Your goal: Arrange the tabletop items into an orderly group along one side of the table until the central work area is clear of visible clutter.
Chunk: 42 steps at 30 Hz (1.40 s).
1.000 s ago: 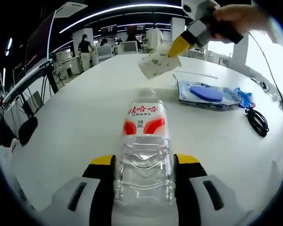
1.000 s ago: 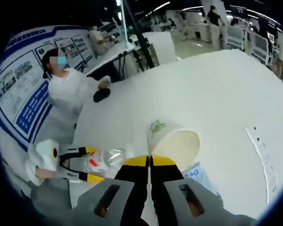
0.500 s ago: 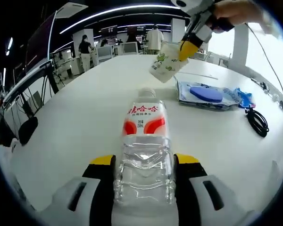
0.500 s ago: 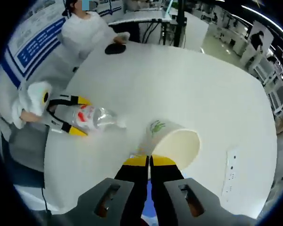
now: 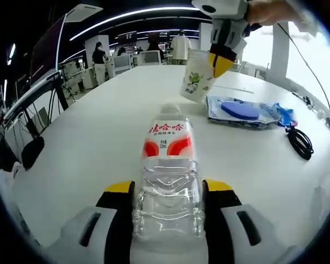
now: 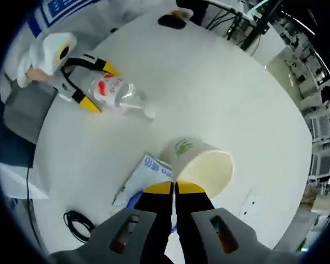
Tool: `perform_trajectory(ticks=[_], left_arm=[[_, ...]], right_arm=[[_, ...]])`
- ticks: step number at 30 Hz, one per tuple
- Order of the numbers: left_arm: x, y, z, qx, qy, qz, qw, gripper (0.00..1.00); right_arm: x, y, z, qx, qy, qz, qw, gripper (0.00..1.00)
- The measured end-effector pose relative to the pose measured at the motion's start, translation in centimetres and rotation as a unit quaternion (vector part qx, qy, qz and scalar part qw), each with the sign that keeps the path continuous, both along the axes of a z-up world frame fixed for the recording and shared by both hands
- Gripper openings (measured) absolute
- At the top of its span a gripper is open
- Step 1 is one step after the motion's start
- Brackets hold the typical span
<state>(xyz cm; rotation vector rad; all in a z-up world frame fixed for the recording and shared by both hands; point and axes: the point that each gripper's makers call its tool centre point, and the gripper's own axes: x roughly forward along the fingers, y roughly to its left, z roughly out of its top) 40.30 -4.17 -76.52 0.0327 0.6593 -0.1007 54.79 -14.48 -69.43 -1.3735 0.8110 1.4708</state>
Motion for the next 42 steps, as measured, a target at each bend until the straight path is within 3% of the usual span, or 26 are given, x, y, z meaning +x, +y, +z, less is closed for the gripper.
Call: perform_trajectory(ticks=[3,20,30,33,35,42], left_arm=[[-0.1,0.0,0.0,0.0,-0.001,0.0,1.0,0.49],[-0.2,0.2,0.0,-0.001,-0.005,0.004,1.0,0.49],[-0.1,0.2,0.0,-0.001,-0.006,0.005,1.0,0.49],[-0.1,0.2,0.0,-0.001,-0.005,0.005,1.0,0.49],[-0.1,0.1,0.0,-0.001,-0.005,0.005,1.0,0.49],[-0.1,0.2,-0.1,-0.001,-0.005,0.004,1.0,0.49]], right_arm=[[-0.4,0.1,0.0,-0.02,-0.006,0.036,0.9991,0.0],[-1.0,0.9,-1.5,-0.069,-0.006,0.076,0.9947,0.0],[-0.8,0.6,-1.8,-0.057,0.007,0.04,0.9976,0.0],[-0.6,0.6,-1.8,-0.045,0.006,0.025,0.9987,0.1],[-0.6,0.5,-1.8,-0.047,0.003,0.032,0.9984,0.08],[-0.1,1.0,-1.5,-0.031,-0.006,0.02,0.9993,0.16]])
